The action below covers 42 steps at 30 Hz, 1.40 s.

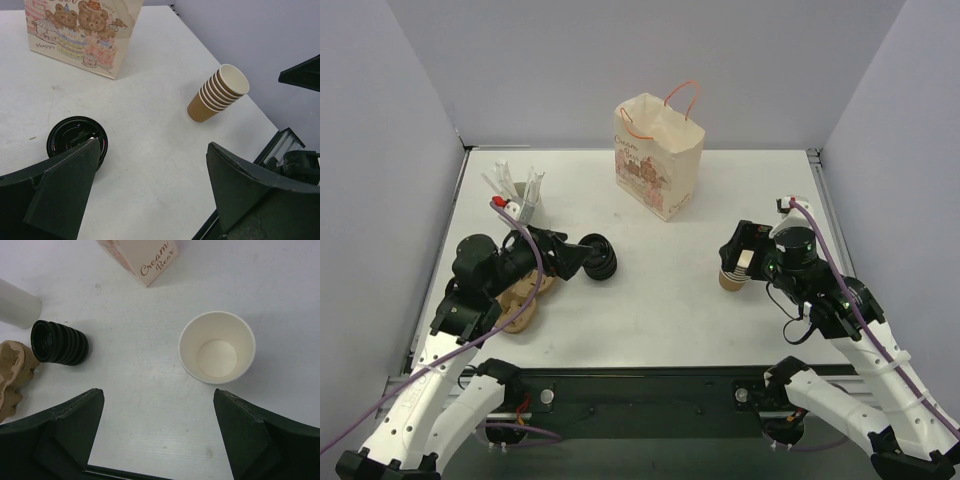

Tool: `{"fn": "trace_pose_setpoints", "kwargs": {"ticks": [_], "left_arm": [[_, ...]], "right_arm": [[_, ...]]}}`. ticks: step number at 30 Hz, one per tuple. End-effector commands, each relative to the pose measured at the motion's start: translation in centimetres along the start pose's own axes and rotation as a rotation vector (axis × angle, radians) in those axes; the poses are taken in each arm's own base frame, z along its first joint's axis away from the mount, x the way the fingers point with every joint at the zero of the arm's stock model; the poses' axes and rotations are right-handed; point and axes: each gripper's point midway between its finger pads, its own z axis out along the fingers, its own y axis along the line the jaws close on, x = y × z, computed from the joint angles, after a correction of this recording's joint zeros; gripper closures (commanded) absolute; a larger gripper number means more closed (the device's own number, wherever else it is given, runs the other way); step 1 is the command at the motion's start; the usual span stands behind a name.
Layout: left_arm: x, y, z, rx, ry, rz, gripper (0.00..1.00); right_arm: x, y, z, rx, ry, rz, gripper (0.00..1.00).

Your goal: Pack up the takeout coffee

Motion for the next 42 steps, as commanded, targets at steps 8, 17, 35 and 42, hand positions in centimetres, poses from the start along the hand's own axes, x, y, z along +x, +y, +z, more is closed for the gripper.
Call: {"fn": "trace_pose_setpoints", "kwargs": {"ticks": [8, 17, 35, 42], "left_arm": [[-0.8, -0.7, 0.0, 0.007, -0.038, 0.045, 0.03], [-0.9, -0.9, -0.3, 0.008, -0.056, 0.058, 0.03], [-0.8, -1.3, -0.3, 0.019, -0.055, 0.067, 0.03], [-0.8, -1.3, -0.4, 0.02, -0.057, 0.069, 0.03]], "right_arm": [[-0.4, -5.9, -0.1, 0.319, 0.028, -0.121, 0.1], [0.8, -9.7, 2.1, 0.42, 0.239, -0.09, 0.55], [2.1, -10.3, 6.1, 0.41, 0.325, -0.053, 0.68], [3.0, -10.9, 6.9, 0.428, 0.348, -0.048, 0.73]]}}
